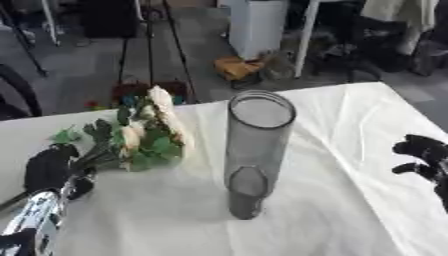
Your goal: Arrange flowers into the vase.
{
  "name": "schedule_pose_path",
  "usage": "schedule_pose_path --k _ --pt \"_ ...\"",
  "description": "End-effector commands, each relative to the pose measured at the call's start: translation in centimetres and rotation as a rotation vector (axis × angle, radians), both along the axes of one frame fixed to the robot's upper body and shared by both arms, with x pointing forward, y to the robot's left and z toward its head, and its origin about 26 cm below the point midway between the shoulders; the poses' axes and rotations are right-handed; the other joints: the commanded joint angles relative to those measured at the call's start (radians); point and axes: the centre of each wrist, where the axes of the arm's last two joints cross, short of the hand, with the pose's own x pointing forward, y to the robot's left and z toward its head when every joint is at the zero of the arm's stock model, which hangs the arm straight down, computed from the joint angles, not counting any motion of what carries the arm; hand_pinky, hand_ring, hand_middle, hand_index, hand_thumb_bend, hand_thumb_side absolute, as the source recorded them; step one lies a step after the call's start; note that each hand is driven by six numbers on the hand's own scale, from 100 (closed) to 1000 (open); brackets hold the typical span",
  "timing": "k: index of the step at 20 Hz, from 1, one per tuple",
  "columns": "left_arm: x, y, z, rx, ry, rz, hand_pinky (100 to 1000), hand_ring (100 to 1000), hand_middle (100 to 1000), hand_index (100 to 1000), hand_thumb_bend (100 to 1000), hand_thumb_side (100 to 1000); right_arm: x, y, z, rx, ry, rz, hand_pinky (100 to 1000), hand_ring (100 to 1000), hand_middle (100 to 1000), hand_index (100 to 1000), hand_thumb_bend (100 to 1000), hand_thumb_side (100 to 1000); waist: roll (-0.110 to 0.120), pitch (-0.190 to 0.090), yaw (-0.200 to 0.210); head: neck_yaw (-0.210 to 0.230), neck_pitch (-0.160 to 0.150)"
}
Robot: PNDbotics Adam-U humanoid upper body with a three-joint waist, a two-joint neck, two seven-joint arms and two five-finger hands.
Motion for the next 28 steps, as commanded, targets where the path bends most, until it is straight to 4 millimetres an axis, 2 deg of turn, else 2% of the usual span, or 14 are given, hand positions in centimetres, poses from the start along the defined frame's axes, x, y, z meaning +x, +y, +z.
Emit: schedule_pose_path --k 1,5,6,9,11,12,13,14,16,18,24,27,28 --pt "0.0 1.2 -0.1 0.025 0.007 0.028 537 495 502 659 324 301 0.1 -0.2 0.8 -0.015 -0.019 0.003 616 812 722 848 100 886 -0.002 -0.009 -0.002 -0.003 -0.009" --pt "-0.1 1.2 -1.1 0.033 0.032 0.038 488 422 471 620 349 311 0.1 -0.3 0.7 -0.013 -0.018 0.001 616 812 722 848 100 886 -0.001 -0.009 -0.005 -0.004 -0.009" --pt "-0.1 1.2 -1.3 0.033 0.038 0.04 445 374 437 578 380 298 0.1 -0.2 0.7 -0.012 -0.018 0.002 616 812 722 848 100 885 -0.001 -0.009 -0.005 -0.004 -0.009" --pt "-0.2 1.3 -1.7 0.033 0.044 0.046 368 297 374 502 385 294 0.1 -0.2 0.7 -0.011 -0.017 0.001 616 812 722 848 100 885 0.001 -0.009 -0.005 -0.005 -0.008" --pt "-0.3 1.3 -2.0 0.032 0.046 0.05 249 169 286 408 428 268 0.1 -0.2 0.7 -0.01 -0.017 0.002 616 812 721 848 100 887 0.001 -0.009 -0.005 -0.005 -0.008" --pt "-0.3 1.3 -2.1 0.029 0.045 0.052 204 120 249 367 416 285 0.1 -0.2 0.7 -0.01 -0.017 0.002 616 812 721 848 100 884 0.001 -0.009 -0.005 -0.005 -0.008" --pt "-0.3 1.3 -2.2 0.026 0.042 0.053 180 100 230 348 417 282 0.1 -0.2 0.7 -0.01 -0.017 0.002 616 812 721 848 100 884 0.001 -0.009 -0.005 -0.005 -0.008" --pt "-0.3 1.3 -2.2 0.021 0.034 0.054 100 100 158 276 416 274 0.1 -0.2 0.7 -0.009 -0.017 0.001 616 812 721 848 100 883 0.001 -0.009 -0.005 -0.006 -0.008" --pt "-0.3 1.2 -2.3 0.007 0.008 0.054 100 100 100 185 402 261 0.1 -0.2 0.7 -0.008 -0.016 0.001 616 812 721 848 100 883 0.0 -0.01 -0.005 -0.006 -0.009" --pt "-0.3 1.2 -2.4 -0.008 -0.013 0.051 100 100 100 147 405 237 0.1 -0.2 0.7 -0.006 -0.016 0.001 616 811 719 848 100 881 -0.001 -0.01 -0.005 -0.006 -0.009" --pt "-0.4 1.1 -2.7 -0.062 -0.075 0.025 100 100 100 118 397 221 0.2 -0.2 0.6 -0.002 -0.016 0.002 616 811 719 848 100 881 -0.003 -0.01 -0.004 -0.007 -0.011" --pt "-0.3 1.0 -2.2 -0.096 -0.117 0.009 100 100 100 100 533 110 0.1 -0.2 0.6 0.0 -0.016 0.001 616 812 719 848 100 878 -0.005 -0.011 -0.002 -0.007 -0.012" --pt "-0.3 1.0 -2.1 -0.108 -0.127 0.003 100 100 100 100 559 100 0.1 -0.2 0.6 0.0 -0.016 0.001 617 812 719 848 100 878 -0.006 -0.011 -0.001 -0.007 -0.012"
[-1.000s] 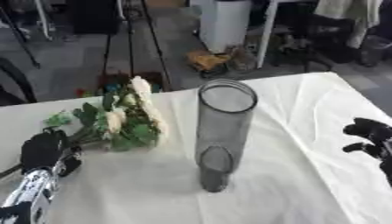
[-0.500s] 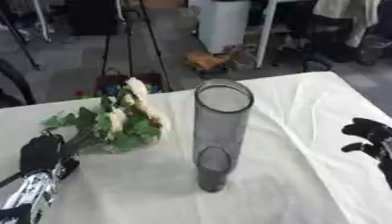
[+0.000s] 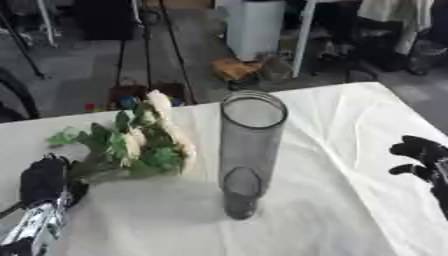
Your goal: Arrange flowers into the vase.
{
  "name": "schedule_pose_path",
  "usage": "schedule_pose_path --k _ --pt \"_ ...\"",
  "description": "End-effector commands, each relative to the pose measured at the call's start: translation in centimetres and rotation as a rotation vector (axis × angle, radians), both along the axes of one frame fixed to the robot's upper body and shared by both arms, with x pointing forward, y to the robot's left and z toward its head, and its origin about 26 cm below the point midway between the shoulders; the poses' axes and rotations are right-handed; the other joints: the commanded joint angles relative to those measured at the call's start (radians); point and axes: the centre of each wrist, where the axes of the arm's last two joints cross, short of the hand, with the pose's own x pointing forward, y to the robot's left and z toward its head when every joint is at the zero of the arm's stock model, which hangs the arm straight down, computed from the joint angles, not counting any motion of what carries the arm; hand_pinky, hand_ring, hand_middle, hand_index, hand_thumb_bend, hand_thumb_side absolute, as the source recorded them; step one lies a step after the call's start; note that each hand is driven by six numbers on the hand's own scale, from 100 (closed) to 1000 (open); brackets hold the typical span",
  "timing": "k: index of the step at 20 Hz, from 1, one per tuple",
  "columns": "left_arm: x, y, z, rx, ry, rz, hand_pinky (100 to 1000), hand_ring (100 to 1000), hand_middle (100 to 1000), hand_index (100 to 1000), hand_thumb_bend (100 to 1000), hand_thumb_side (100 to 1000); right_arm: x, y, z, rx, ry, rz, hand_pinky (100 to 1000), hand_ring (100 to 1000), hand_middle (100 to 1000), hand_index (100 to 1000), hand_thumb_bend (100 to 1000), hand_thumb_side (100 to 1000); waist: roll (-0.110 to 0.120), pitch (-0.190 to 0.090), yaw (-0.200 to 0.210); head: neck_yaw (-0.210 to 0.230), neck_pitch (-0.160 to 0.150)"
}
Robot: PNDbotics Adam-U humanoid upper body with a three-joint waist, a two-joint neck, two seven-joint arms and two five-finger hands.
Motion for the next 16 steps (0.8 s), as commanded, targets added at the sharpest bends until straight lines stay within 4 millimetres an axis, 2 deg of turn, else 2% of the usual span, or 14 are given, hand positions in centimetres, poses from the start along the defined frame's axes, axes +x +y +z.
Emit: schedule_pose_path --k 1,6,16 --pt "0.0 0.5 0.6 -0.032 -0.035 -0.007 100 100 100 100 569 100 0.1 -0.3 0.9 -0.011 -0.025 0.0 617 812 719 848 100 877 -0.007 -0.008 0.004 -0.002 -0.012" --pt "0.2 0.5 3.1 -0.076 -0.114 -0.043 100 100 100 100 595 100 0.1 -0.3 0.8 -0.009 -0.024 -0.002 617 812 719 848 100 876 -0.011 -0.01 0.009 -0.003 -0.012" --pt "-0.8 0.8 10.9 -0.154 -0.296 -0.102 100 100 100 100 634 100 -0.1 -0.5 0.7 -0.007 -0.019 -0.009 618 812 719 848 100 874 -0.011 -0.018 0.014 -0.007 -0.01"
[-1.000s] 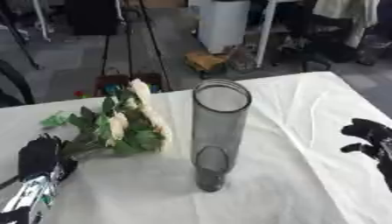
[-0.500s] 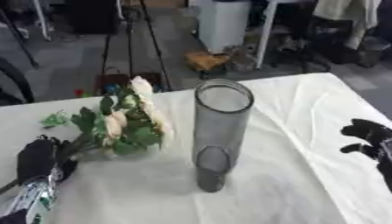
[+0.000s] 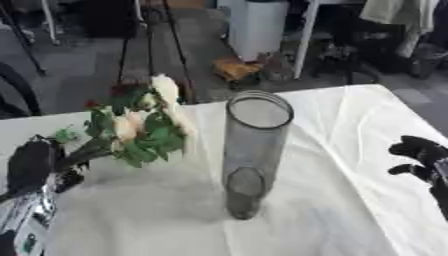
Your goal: Arrange flowers into the vase.
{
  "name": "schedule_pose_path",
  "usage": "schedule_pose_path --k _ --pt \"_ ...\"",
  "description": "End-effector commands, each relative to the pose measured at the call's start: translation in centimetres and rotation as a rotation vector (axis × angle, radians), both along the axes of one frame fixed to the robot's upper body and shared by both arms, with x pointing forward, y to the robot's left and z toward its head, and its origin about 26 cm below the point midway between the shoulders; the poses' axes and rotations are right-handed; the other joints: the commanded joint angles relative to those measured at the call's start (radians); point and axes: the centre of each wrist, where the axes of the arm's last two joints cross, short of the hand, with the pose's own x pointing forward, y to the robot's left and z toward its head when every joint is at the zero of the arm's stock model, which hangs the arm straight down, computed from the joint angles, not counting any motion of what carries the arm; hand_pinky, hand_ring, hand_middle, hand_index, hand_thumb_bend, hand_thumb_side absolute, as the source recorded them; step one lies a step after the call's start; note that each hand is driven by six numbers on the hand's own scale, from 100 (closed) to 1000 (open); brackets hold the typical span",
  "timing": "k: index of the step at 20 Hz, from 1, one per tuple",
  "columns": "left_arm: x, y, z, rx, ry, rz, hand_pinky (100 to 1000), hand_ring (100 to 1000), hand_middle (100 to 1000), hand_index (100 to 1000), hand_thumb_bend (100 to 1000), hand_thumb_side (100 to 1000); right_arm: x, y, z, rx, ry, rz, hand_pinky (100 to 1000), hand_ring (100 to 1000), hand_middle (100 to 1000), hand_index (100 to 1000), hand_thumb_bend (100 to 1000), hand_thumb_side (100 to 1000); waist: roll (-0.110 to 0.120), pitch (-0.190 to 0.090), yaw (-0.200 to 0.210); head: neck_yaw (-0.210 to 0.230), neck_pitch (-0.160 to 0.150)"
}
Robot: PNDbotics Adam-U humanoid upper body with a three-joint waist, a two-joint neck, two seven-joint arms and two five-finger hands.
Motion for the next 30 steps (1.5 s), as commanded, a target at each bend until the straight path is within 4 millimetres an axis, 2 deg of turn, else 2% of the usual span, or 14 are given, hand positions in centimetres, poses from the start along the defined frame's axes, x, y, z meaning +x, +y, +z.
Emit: schedule_pose_path --k 1,11,21,25,30 --pt "-0.3 0.8 4.0 -0.015 -0.101 -0.004 100 100 100 100 638 100 -0.1 -0.5 0.7 -0.009 -0.019 -0.009 618 812 719 848 100 874 -0.002 -0.02 0.002 -0.005 -0.009" --pt "-1.5 0.8 8.9 -0.141 -0.254 -0.012 100 100 100 100 691 100 -0.2 -0.6 0.5 -0.005 -0.014 -0.012 619 812 718 849 100 873 -0.006 -0.027 0.001 -0.007 -0.012" --pt "-1.5 -0.3 12.0 -0.385 -0.3 -0.106 100 100 100 100 750 100 -0.2 -0.5 0.3 0.0 -0.009 -0.007 619 812 718 849 100 871 -0.016 -0.03 0.0 -0.003 -0.018" --pt "-1.7 -1.3 13.3 -0.471 -0.323 -0.18 100 100 100 100 720 100 -0.2 -0.4 0.2 0.002 -0.006 -0.003 619 812 717 849 100 871 -0.019 -0.032 -0.005 -0.001 -0.021" --pt "-1.9 -2.4 14.8 -0.578 -0.362 -0.277 100 100 100 100 638 100 -0.1 -0.4 0.1 0.003 -0.003 0.002 619 812 717 849 100 872 -0.018 -0.035 -0.016 0.002 -0.024"
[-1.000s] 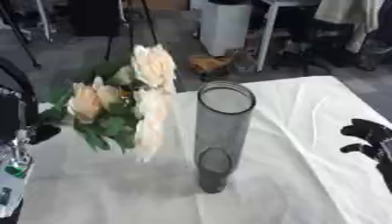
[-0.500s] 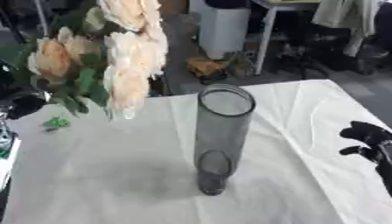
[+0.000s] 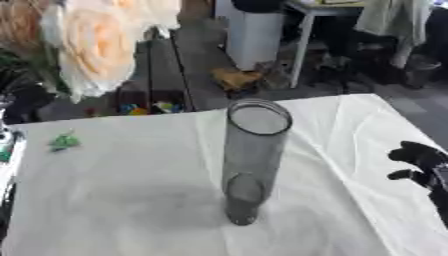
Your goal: Arrange flowers into the vase.
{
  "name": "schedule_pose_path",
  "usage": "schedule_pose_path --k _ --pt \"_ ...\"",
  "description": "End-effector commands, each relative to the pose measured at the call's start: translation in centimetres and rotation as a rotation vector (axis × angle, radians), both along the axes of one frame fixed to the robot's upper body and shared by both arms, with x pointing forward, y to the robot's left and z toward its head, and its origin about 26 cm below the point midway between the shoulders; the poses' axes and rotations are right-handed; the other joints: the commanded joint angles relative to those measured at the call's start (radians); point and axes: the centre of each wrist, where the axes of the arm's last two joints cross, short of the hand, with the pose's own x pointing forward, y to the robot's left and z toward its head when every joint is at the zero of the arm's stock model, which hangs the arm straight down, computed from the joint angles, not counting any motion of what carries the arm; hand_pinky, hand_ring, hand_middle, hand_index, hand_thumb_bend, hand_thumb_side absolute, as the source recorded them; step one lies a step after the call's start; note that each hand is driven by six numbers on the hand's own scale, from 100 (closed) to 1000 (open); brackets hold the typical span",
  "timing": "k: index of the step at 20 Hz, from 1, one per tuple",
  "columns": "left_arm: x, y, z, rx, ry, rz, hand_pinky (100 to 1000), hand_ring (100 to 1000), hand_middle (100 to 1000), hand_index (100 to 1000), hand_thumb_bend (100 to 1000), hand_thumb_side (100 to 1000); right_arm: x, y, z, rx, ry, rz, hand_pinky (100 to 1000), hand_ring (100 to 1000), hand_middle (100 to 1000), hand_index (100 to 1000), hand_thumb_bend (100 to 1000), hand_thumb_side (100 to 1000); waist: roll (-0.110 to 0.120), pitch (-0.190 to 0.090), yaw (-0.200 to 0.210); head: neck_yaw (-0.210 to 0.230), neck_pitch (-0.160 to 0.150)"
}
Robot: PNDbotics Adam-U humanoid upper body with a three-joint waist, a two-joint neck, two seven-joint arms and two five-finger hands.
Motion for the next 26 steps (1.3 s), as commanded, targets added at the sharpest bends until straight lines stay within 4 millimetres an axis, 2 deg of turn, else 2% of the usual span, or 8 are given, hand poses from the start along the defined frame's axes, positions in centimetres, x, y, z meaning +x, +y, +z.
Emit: schedule_pose_path --k 1,5,8,15,20,25,26 --pt "-0.4 -0.7 2.4 -0.053 -0.082 -0.059 100 100 100 100 584 100 0.1 -0.2 0.6 -0.013 -0.014 0.008 619 812 717 849 100 872 -0.001 -0.017 -0.006 0.003 -0.015" --pt "-0.5 -1.3 3.3 -0.116 -0.127 -0.109 100 100 100 100 458 100 0.1 -0.2 0.6 -0.012 -0.011 0.012 619 812 717 849 100 872 0.003 -0.019 -0.015 0.006 -0.016" --pt "-0.6 -1.7 3.8 -0.145 -0.155 -0.133 100 100 100 100 431 100 0.1 -0.2 0.6 -0.011 -0.009 0.014 619 812 716 848 100 872 0.006 -0.02 -0.021 0.006 -0.017" --pt "-0.7 -2.3 4.8 -0.19 -0.224 -0.183 100 100 100 100 457 100 0.2 -0.1 0.6 -0.011 -0.006 0.02 618 812 716 848 100 875 0.01 -0.021 -0.034 0.006 -0.018" --pt "-0.8 -2.8 5.6 -0.2 -0.269 -0.221 100 100 100 100 557 100 0.3 0.0 0.6 -0.01 -0.005 0.025 618 812 715 848 100 878 0.01 -0.02 -0.042 0.005 -0.021" --pt "-1.0 -3.2 6.1 -0.207 -0.296 -0.252 100 100 100 110 536 100 0.3 0.0 0.6 -0.009 -0.005 0.028 618 812 715 848 100 881 0.011 -0.02 -0.049 0.003 -0.022" --pt "-1.0 -3.3 6.2 -0.206 -0.3 -0.257 100 100 100 117 465 100 0.3 0.0 0.6 -0.008 -0.006 0.028 618 812 715 849 100 884 0.011 -0.02 -0.05 0.003 -0.022"
